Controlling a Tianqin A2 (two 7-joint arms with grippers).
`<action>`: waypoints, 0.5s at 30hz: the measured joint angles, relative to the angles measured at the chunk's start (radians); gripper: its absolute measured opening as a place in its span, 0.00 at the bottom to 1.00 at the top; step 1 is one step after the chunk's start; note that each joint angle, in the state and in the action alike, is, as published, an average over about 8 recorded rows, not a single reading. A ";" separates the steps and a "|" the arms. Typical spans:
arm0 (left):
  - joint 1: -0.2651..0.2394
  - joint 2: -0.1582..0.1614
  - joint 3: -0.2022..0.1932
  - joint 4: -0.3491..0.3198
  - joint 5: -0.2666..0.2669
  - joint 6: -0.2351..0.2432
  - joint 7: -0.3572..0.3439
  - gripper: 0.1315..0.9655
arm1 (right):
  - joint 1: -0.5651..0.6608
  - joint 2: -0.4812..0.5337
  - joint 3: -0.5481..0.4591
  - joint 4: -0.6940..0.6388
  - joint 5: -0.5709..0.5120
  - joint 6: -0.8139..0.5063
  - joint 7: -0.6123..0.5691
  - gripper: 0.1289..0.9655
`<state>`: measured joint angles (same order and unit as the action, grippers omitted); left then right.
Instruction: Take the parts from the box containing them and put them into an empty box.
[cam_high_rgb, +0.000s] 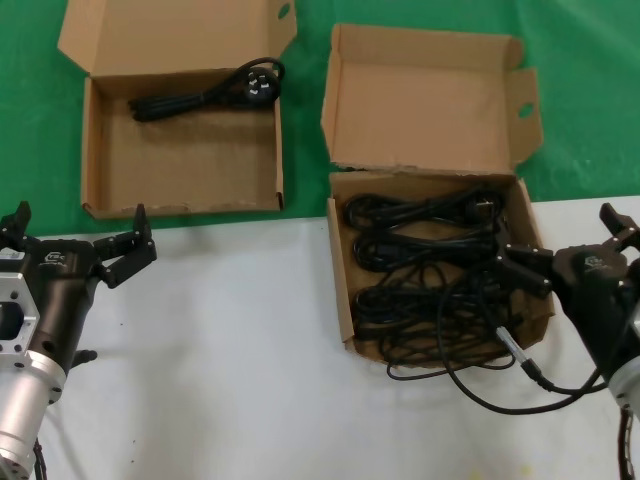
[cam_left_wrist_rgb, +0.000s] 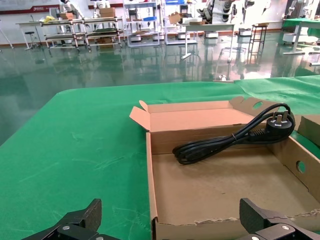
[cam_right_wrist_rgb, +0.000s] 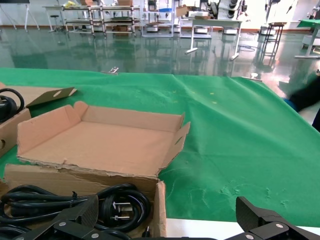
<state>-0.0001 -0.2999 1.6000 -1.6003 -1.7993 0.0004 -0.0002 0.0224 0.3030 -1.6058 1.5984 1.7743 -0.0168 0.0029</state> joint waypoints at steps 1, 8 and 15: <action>0.000 0.000 0.000 0.000 0.000 0.000 0.000 1.00 | 0.000 0.000 0.000 0.000 0.000 0.000 0.000 1.00; 0.000 0.000 0.000 0.000 0.000 0.000 0.000 1.00 | 0.000 0.000 0.000 0.000 0.000 0.000 0.000 1.00; 0.000 0.000 0.000 0.000 0.000 0.000 0.000 1.00 | 0.000 0.000 0.000 0.000 0.000 0.000 0.000 1.00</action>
<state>-0.0001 -0.2999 1.6000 -1.6003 -1.7993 0.0004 -0.0002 0.0223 0.3030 -1.6058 1.5984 1.7744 -0.0168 0.0029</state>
